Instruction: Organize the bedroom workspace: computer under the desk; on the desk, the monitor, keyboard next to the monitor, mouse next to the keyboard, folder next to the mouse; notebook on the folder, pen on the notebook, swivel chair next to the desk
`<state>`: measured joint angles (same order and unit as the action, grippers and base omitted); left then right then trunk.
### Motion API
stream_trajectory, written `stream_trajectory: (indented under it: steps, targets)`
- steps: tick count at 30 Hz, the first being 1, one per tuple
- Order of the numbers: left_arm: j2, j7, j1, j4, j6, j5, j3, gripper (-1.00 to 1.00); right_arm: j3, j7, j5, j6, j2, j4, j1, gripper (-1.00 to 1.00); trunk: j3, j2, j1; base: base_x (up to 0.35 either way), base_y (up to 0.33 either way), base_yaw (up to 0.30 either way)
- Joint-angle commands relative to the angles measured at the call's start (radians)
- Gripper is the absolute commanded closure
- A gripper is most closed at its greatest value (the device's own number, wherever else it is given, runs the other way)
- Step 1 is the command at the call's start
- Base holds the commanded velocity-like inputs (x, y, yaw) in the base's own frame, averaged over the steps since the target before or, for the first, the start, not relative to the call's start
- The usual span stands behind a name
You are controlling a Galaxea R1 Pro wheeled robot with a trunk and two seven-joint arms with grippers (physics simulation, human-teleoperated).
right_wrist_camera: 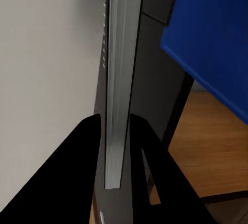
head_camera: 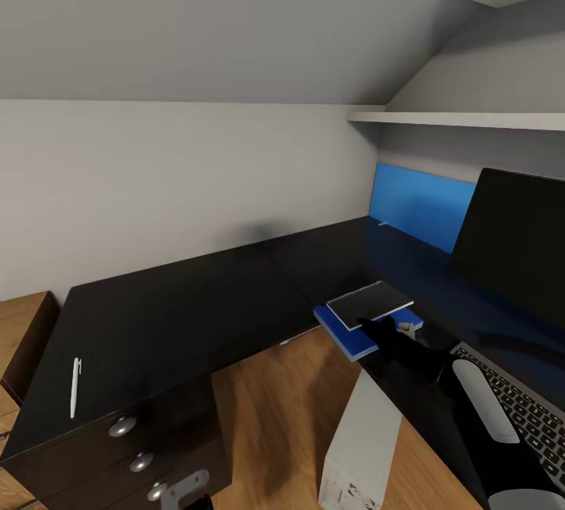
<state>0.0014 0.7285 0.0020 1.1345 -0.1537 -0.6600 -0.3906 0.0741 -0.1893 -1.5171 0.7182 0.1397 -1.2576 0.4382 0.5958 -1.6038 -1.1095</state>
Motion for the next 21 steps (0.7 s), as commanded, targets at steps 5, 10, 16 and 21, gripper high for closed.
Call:
stream_trajectory:
  steps: [5,10,16,21]
  targets:
    - [0.0,0.005,0.0,0.002,0.018,-0.002,-0.012,-1.0,0.001,-0.009,-0.012,0.003,0.0,0.0,0.001,1.0,0.001,0.0,0.0,0.0,0.0,0.0]
    - [0.001,0.006,0.0,0.002,0.026,-0.001,-0.026,-1.0,0.001,-0.01,-0.012,0.003,0.0,0.015,0.001,1.0,0.001,0.0,0.0,0.0,0.0,0.0]
    - [0.001,0.006,0.0,0.002,0.028,-0.001,-0.028,-1.0,0.002,-0.011,-0.012,0.003,0.0,0.05,0.001,1.0,0.001,0.0,0.0,0.0,0.0,0.0]
    - [0.001,0.006,0.0,0.002,0.028,-0.001,-0.028,-1.0,0.003,-0.012,-0.012,0.003,0.0,0.081,0.001,1.0,0.001,0.0,0.0,0.0,0.0,0.0]
